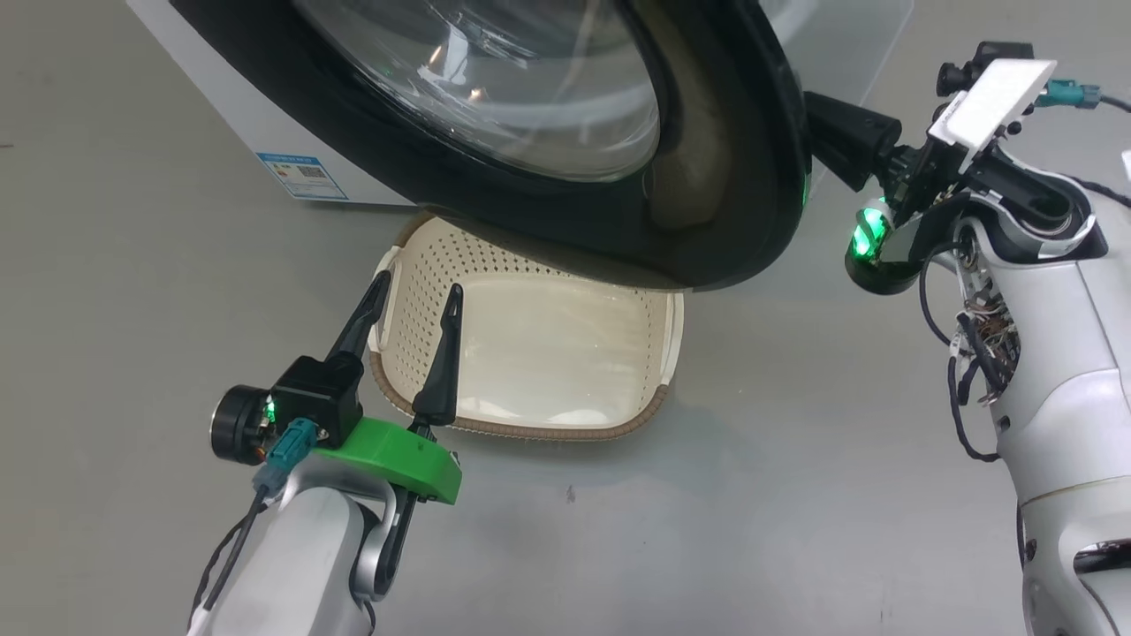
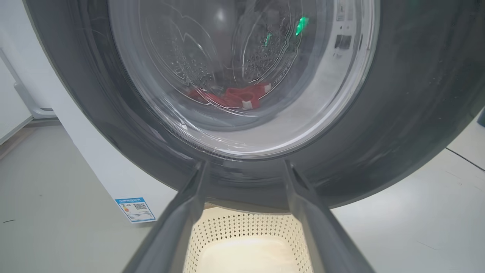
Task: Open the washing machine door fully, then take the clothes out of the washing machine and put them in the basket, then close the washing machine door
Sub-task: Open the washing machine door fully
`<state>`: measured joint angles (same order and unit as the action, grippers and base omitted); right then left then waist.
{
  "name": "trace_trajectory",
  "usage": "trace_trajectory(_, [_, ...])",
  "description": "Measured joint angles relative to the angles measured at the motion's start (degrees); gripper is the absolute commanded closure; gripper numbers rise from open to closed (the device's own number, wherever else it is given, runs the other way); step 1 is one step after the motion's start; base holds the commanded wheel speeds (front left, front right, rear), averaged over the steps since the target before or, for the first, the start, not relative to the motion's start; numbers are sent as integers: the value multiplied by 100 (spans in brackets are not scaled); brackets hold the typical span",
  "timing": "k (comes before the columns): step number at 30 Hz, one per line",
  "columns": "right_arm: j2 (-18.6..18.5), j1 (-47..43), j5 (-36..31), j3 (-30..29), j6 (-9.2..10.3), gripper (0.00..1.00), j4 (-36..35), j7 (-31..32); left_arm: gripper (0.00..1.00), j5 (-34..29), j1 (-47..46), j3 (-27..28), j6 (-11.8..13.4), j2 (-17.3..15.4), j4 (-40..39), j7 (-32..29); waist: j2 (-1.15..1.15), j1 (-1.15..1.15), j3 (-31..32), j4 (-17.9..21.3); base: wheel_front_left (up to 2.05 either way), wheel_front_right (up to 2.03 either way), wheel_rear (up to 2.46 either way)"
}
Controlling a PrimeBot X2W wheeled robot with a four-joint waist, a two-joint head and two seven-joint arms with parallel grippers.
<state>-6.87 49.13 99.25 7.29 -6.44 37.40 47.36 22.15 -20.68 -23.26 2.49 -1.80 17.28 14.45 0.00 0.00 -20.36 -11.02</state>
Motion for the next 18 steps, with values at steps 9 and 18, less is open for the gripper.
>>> trace_trajectory(9, [158, -492, 22, 183, -21, 100, 13, 59, 0, -22, 354, 126, 0, -5, 104, 0, 0, 0, 459, 28, 0, 0, 0])
trace_trajectory(18, [238, -930, 57, 258, -49, 100, -98, 75, 0, -116, 599, 127, -27, -9, 224, 0, 0, 0, 862, 55, 0, 0, 0])
